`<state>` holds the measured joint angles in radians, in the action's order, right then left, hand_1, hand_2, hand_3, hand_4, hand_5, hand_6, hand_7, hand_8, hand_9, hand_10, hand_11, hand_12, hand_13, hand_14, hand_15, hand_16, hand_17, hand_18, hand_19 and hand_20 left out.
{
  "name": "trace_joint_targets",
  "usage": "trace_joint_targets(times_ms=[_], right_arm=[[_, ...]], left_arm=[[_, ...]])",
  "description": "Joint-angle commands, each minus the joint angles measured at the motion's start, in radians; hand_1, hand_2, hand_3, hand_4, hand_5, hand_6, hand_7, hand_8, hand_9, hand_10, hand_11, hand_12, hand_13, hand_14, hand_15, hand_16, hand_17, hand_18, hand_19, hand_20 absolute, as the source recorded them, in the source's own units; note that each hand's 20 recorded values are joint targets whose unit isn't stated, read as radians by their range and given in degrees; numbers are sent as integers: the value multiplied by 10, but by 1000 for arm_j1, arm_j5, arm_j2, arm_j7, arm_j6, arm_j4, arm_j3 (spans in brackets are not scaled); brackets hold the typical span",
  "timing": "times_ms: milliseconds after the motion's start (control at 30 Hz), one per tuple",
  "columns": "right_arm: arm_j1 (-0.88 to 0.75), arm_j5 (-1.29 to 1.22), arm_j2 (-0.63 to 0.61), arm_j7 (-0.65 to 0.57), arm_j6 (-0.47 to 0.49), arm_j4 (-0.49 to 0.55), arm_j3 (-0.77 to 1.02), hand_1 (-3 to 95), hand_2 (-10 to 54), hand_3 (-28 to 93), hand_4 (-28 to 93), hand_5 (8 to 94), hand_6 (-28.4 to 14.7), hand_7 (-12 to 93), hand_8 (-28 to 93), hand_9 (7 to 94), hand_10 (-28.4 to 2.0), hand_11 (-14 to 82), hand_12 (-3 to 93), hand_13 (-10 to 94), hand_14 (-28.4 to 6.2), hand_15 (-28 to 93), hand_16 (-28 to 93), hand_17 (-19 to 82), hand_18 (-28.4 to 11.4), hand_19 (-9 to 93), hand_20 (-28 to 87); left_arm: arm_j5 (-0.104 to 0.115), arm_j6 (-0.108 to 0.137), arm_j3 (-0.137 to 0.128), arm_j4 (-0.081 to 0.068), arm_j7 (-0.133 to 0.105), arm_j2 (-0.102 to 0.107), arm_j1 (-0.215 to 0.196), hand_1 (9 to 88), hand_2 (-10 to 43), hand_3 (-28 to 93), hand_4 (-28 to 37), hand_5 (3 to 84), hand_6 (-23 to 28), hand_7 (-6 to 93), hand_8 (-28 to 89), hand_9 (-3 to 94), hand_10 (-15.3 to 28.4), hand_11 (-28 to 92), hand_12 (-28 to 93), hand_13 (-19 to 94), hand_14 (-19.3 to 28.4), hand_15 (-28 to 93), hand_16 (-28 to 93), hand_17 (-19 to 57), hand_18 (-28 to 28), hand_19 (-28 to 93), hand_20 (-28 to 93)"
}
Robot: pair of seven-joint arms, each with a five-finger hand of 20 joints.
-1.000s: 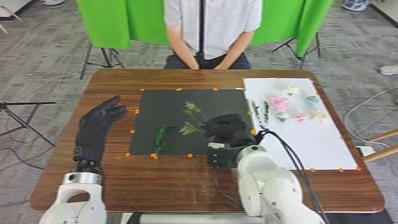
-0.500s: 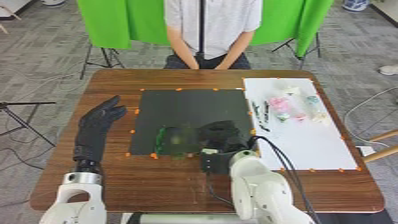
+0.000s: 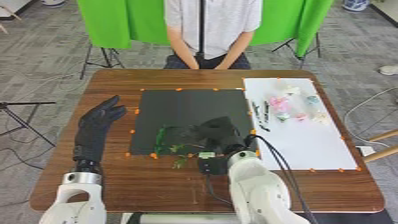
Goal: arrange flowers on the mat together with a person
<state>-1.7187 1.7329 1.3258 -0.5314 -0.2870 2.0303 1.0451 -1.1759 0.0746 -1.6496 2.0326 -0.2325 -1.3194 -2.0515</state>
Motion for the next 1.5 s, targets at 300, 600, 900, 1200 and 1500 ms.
trace_joint_targets(times_ms=[300,600,900,1200,1500], right_arm=[[-28,284,-52,137,501,68,60,326,34,582,-150,758,-16,185,-83,833,-142,110,121,937,-10,578,159,623,-148,856,274],[18,310,-51,157,708,61,62,303,78,535,-139,745,-17,163,-86,763,-143,96,106,937,-10,603,155,611,-160,889,267],[57,292,-62,181,830,30,38,278,100,516,-142,692,-28,118,-82,706,-143,87,94,937,-17,576,161,588,-171,893,259],[102,310,-55,186,816,-23,9,271,109,511,-144,674,-35,110,-77,672,-140,83,86,937,-22,559,176,574,-179,892,257],[146,323,-36,164,743,-80,-3,265,113,518,-146,632,-43,97,-76,623,-142,74,76,937,-27,550,184,566,-183,891,256]], left_arm=[[5,-8,-3,0,7,-8,-10,252,-78,629,-240,465,43,105,-58,471,149,193,128,359,176,191,8,67,123,126,162],[5,-7,-2,1,6,-8,-12,252,-79,630,-240,465,43,104,-58,471,149,193,128,360,177,192,8,67,123,126,162],[6,-8,1,-2,9,-8,-8,252,-79,630,-239,465,43,105,-58,471,149,194,128,360,177,191,8,67,122,125,162],[9,-9,5,-6,11,-4,-1,252,-79,630,-239,465,42,106,-58,470,149,192,128,360,176,190,8,67,122,125,162],[12,-6,11,-5,8,1,-3,252,-79,630,-239,464,42,106,-58,470,149,192,128,360,177,191,9,67,123,126,163]])
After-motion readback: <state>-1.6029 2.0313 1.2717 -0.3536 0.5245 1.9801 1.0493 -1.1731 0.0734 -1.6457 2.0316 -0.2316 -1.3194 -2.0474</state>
